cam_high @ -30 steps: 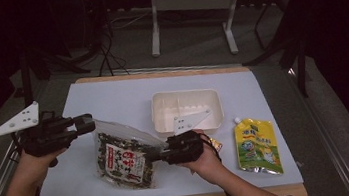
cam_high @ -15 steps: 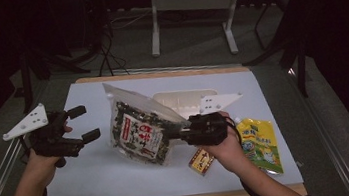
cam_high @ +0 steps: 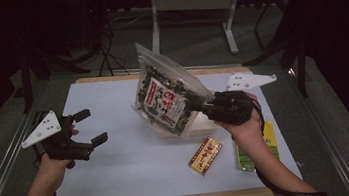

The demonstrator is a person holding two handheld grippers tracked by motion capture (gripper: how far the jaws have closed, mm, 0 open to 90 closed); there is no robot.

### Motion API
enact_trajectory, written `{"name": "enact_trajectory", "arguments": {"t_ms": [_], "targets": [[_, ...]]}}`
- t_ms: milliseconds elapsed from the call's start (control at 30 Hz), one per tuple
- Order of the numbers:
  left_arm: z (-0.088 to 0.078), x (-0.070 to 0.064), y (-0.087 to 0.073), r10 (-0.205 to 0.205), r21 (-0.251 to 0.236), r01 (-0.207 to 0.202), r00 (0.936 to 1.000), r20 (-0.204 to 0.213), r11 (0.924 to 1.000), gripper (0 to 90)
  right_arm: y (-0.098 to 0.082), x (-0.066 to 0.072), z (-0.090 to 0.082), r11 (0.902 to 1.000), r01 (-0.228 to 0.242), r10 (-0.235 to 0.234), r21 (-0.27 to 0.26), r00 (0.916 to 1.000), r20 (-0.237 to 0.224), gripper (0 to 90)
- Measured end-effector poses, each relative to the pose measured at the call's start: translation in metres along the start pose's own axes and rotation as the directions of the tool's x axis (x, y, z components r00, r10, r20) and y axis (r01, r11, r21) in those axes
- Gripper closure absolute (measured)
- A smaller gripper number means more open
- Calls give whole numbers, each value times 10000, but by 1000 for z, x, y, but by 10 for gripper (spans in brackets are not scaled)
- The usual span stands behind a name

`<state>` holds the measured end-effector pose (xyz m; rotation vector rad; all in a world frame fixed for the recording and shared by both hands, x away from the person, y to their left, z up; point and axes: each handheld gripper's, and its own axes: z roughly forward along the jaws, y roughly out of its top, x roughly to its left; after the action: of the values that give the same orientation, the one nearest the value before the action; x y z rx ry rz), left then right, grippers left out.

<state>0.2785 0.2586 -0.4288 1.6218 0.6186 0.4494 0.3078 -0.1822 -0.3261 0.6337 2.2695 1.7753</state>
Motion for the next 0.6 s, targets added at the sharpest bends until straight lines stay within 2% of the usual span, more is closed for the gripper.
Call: {"name": "enact_trajectory", "arguments": {"t_ms": [133, 267, 433, 467, 600], "targets": [[4, 0, -10, -162, 296, 166, 9998, -150, 9994, 17, 2, -15, -12, 9998, -166, 176, -146, 9975, 685, 774], [7, 0, -19, -231, 447, 243, 9994, -267, 9987, 17, 0, -30, -21, 9992, -346, 368, -178, 9890, 1432, 774], [13, -3, -30, -285, 573, 298, 9993, -225, 9979, 17, -4, -47, -31, 9988, -470, 496, -166, 9698, 2387, 774], [13, -3, -30, -285, 573, 298, 9993, -225, 9979, 17, -4, -47, -31, 9988, -470, 496, -166, 9698, 2387, 774], [19, -9, -42, -356, 856, 371, 9992, -191, 9956, 17, -11, -60, -37, 9978, -641, 663, -174, 9524, 2977, 775]]}}
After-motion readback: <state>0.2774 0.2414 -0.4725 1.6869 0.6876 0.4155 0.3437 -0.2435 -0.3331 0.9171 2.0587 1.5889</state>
